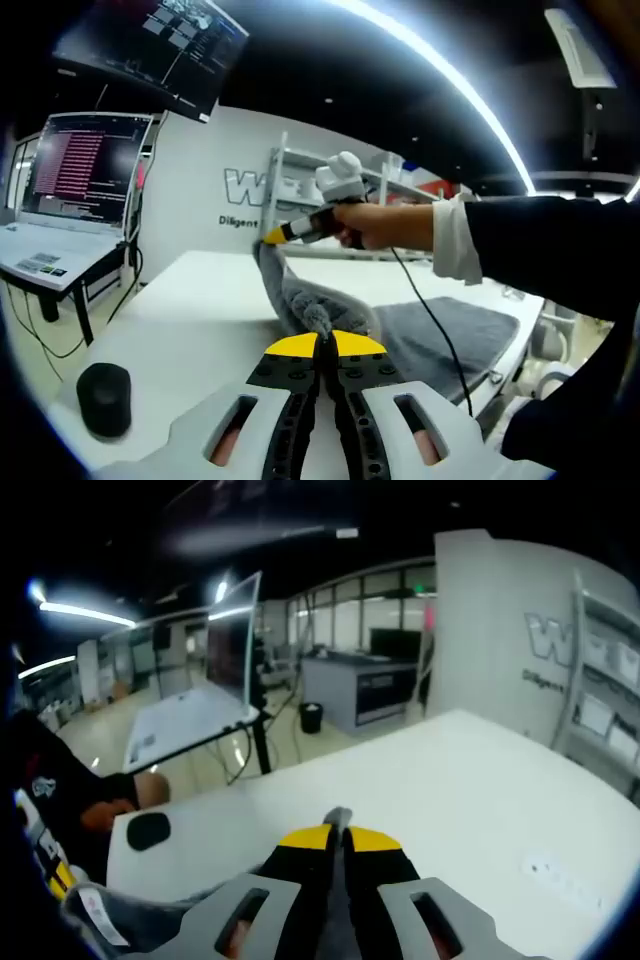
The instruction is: Open the folded towel by lifting each exposed corner and separating the folded layers until the towel lies flat within the target outline without major curled edges
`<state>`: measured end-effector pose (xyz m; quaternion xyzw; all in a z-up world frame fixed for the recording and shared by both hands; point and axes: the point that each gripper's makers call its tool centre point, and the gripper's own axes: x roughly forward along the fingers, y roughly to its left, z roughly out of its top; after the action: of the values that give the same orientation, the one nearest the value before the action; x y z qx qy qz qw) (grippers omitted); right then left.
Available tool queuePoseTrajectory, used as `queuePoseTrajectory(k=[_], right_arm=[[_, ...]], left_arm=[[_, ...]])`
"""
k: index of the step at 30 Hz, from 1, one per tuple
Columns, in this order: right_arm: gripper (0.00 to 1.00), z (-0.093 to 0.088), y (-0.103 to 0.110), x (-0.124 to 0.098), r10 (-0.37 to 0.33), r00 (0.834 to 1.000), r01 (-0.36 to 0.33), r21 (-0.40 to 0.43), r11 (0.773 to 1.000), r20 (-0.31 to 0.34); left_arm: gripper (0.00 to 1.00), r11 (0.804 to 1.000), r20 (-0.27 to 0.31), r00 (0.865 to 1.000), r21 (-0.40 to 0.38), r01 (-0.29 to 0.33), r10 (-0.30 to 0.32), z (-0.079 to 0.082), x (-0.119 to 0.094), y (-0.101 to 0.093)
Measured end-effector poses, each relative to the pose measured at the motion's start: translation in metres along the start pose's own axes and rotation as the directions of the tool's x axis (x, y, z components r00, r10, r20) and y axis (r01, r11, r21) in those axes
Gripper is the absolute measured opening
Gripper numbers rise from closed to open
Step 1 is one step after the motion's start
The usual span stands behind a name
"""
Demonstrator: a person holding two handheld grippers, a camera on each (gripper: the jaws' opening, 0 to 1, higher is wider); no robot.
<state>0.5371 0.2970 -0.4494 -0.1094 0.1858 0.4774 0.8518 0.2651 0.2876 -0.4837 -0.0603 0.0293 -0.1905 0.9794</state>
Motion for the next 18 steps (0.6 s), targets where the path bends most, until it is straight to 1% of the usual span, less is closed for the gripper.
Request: queuePoseTrajectory(k=[2,6,9,14,18], right_arm=[[0.01,0.002,0.002,0.005,0.007,1.0,-0.007,-0.006,1.0,0.0],[0.01,-0.005,0.011,0.009,0.016,1.0,-0.016,-0.018,1.0,-0.013],[0.01,-0.009,0.013,0.021,0.022,0.999,-0.023,-0.024,0.999,-0.028],[0.01,-0.015,0.021,0.033,0.032,0.999,-0.033,-0.025,0.999,-0.043],[0.01,-0.024,0.027,0.041,0.026,0.998,-0.029,-0.036,0.999,-0.065]], left_arm=[[0.03,1.0,-0.006,1.0,0.0,0.0,0.0,-0.002,0.0,0.0],[0.03,1.0,-0.016,1.0,0.016,-0.018,0.019,-0.008,-0.003,0.003],[0.03,1.0,-0.026,0.999,0.016,-0.025,0.025,-0.015,-0.005,0.006],[0.03,0.999,-0.052,0.998,0.024,-0.034,0.036,-0.025,-0.005,0.009],[0.03,0.999,-0.063,0.997,0.025,-0.042,0.043,-0.031,-0.006,0.012]])
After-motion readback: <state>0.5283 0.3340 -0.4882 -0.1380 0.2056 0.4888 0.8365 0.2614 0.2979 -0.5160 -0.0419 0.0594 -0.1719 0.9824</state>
